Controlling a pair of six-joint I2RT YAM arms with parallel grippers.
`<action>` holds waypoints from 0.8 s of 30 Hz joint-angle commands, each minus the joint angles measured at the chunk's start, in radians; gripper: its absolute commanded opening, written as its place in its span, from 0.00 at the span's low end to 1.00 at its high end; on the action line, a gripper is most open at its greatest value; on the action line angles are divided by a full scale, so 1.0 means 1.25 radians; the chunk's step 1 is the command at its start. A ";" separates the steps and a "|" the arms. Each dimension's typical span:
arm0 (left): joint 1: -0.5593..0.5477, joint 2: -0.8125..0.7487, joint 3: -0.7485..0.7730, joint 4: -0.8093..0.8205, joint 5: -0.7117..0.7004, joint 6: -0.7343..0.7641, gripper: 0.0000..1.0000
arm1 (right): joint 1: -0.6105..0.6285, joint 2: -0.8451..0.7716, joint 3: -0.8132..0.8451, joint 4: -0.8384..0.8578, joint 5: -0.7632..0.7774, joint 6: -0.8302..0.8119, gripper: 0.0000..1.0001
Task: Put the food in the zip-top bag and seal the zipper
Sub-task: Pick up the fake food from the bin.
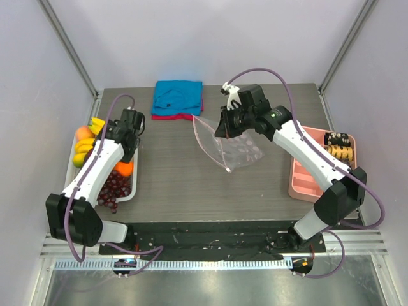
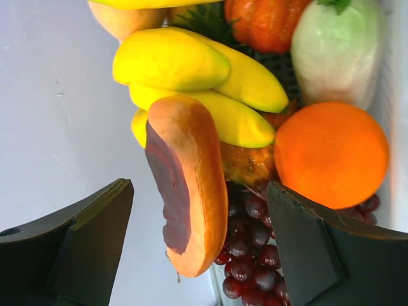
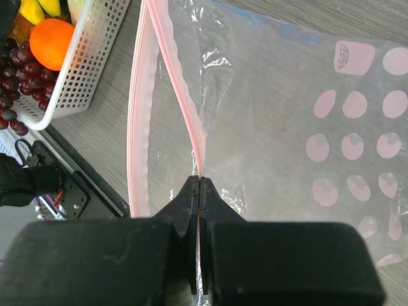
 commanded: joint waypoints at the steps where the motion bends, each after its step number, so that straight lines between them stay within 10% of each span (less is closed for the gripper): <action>1: -0.005 0.017 -0.022 0.089 -0.108 -0.002 0.88 | -0.003 0.005 0.043 0.017 -0.001 -0.005 0.01; 24: -0.023 0.080 -0.075 0.186 -0.201 0.063 0.63 | -0.001 0.016 0.059 0.009 -0.004 -0.010 0.01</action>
